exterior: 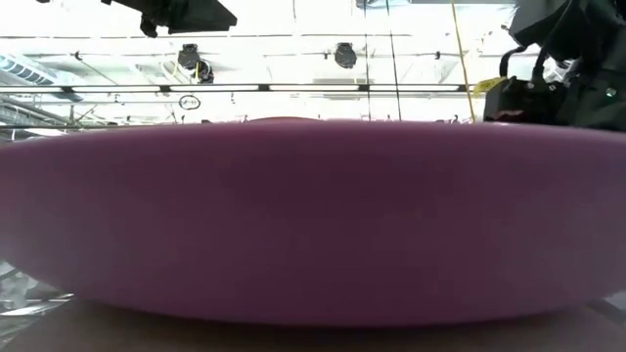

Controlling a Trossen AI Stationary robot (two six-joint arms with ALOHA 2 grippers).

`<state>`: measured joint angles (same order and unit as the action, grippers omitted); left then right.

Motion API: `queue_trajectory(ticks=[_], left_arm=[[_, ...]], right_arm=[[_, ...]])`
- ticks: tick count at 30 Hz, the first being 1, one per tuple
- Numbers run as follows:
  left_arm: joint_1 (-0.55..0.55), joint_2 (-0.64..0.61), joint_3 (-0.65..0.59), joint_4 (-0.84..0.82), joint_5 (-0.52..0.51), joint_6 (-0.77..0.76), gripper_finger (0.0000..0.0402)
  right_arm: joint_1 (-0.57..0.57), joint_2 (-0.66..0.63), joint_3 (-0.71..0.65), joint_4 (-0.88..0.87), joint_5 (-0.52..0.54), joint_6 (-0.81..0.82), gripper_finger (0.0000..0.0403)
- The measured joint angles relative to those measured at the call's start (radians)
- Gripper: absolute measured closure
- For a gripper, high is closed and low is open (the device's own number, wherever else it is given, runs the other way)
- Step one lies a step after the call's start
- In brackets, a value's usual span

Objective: Place and stack plates onto a shelf
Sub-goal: Stack the pink plate on top of the orange plate on the shelf

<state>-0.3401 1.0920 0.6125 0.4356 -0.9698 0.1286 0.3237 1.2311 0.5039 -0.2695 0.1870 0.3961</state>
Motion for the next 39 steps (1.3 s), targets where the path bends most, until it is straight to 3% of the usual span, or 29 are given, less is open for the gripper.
queue_trajectory(ticks=[8, 15, 20, 26, 31, 39], left_arm=[[0.015, 0.0, 0.0, -0.129, 0.0, -0.123, 0.0284], [0.048, 0.0, 0.0, -0.171, -0.001, -0.194, 0.0284], [0.059, 0.003, 0.0, -0.173, 0.0, -0.228, 0.0284], [0.08, 0.018, 0.0, -0.138, 0.0, -0.201, 0.0284], [0.086, 0.019, 0.0, -0.12, 0.001, -0.172, 0.0284], [0.083, 0.019, 0.0, -0.072, 0.001, -0.1, 0.0284]], right_arm=[[0.001, 0.001, 0.159, 0.011, 0.011, -0.182, 0.0402], [-0.03, 0.001, 0.345, 0.014, 0.221, -0.458, 0.0402], [-0.118, 0.007, 0.471, 0.03, 0.361, -0.666, 0.0402], [-0.299, 0.122, 0.616, 0.105, 0.347, -0.82, 0.0402], [-0.415, 0.3, 0.763, 0.113, 0.209, -0.909, 0.0403], [-0.516, 0.534, 0.897, 0.204, 0.242, -1.023, 0.0403]])
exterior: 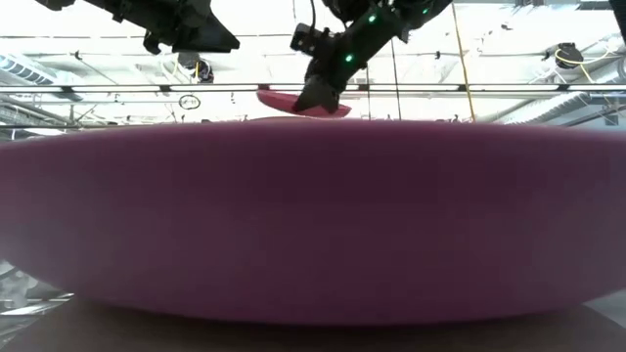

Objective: Place and stack plates onto a shelf
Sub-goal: Stack the pink plate on top of the orange plate on the shelf

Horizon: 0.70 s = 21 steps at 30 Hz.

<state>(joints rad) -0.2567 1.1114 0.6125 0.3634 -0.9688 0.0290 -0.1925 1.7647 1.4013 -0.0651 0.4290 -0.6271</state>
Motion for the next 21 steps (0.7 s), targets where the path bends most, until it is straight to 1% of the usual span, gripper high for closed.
queue_trajectory(ticks=[3, 7, 14, 21], left_arm=[[-0.002, 0.0, 0.0, 0.0, 0.0, 0.011, 0.0284], [0.006, 0.0, 0.0, 0.006, 0.002, 0.026, 0.0284], [0.01, 0.0, 0.0, 0.009, 0.002, 0.026, 0.0284], [0.01, 0.0, 0.0, 0.008, 0.002, 0.026, 0.0284]], right_arm=[[-0.011, 0.014, 0.003, 0.033, 0.02, 0.033, 0.0403], [-0.018, 0.014, 0.004, 0.047, 0.009, 0.044, 0.0398], [-0.021, 0.015, 0.004, 0.062, -0.096, 0.046, 0.0347], [-0.018, 0.009, 0.004, 0.062, -0.089, 0.058, 0.0303]])
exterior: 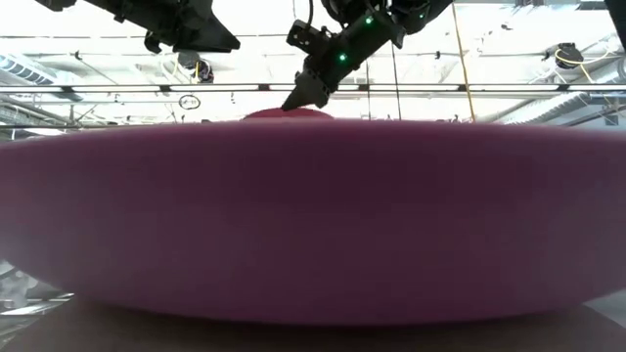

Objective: Place and stack plates onto a shelf
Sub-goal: Stack the pink plate on top of the orange plate on the shelf, then stack the purple plate on top of the pink plate on the shelf

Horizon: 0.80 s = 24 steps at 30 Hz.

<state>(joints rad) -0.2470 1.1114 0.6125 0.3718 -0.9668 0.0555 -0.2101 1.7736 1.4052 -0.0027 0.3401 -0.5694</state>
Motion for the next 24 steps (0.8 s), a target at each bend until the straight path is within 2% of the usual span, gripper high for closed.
queue_trajectory(ticks=[5, 8, 12, 19, 22, 24], left_arm=[[0.0, 0.0, 0.0, 0.0, 0.0, -0.005, 0.0284], [-0.003, 0.0, 0.0, 0.0, 0.003, -0.025, 0.0284], [-0.004, 0.0, 0.0, -0.001, 0.084, -0.08, 0.0284], [-0.003, 0.0, 0.0, -0.002, 0.304, -0.122, 0.0284], [-0.002, 0.0, 0.0, -0.004, 0.386, -0.156, 0.0284], [-0.002, 0.001, 0.0, -0.01, 0.424, -0.178, 0.0284]], right_arm=[[0.015, -0.04, 0.0, 0.088, -0.003, -0.001, 0.029], [0.024, -0.074, 0.0, 0.082, -0.003, 0.005, 0.0291], [0.057, -0.154, -0.002, 0.021, -0.009, 0.037, 0.0299], [0.158, -0.34, -0.046, -0.171, -0.259, 0.215, 0.032], [0.207, -0.421, -0.147, -0.178, -0.354, 0.268, 0.0327], [0.242, -0.467, -0.254, -0.159, -0.372, 0.27, 0.033]])
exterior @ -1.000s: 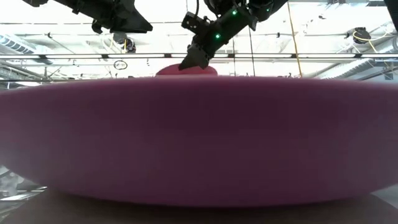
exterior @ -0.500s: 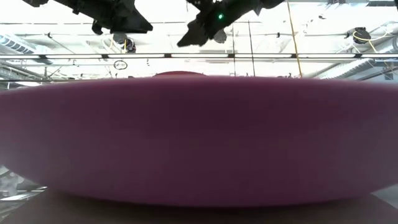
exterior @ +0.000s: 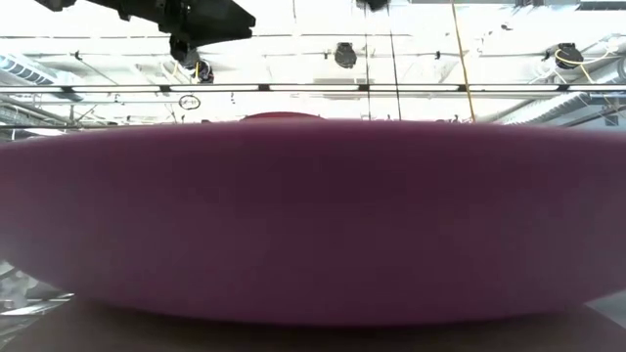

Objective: Place and stack plates onto a shelf
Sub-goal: Stack the purple plate on top of the pink plate on the shelf

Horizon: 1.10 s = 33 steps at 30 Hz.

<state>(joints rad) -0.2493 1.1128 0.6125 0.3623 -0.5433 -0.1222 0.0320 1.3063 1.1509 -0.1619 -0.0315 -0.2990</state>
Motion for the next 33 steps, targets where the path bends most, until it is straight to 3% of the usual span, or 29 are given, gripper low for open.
queue_trajectory(ticks=[9, 14, 19, 26, 33], left_arm=[[0.031, 0.078, 0.0, -0.083, 0.078, -0.148, 0.0284], [0.079, 0.176, 0.0, -0.063, 0.217, -0.25, 0.0284], [0.123, 0.285, 0.0, 0.043, 0.288, -0.293, 0.0284], [0.142, 0.43, 0.092, 0.053, 0.52, -0.295, 0.0284], [0.136, 0.578, 0.257, -0.005, 0.562, -0.157, 0.0284]], right_arm=[[0.112, -0.181, -0.473, 0.398, 0.005, 0.059, 0.0342], [0.121, -0.248, -0.62, 0.641, 0.008, 0.067, 0.0342], [0.12, -0.278, -0.652, 0.672, 0.052, 0.068, 0.0342], [0.12, -0.28, -0.652, 0.643, 0.14, 0.071, 0.0342], [0.12, -0.28, -0.652, 0.658, 0.14, 0.078, 0.0342]])
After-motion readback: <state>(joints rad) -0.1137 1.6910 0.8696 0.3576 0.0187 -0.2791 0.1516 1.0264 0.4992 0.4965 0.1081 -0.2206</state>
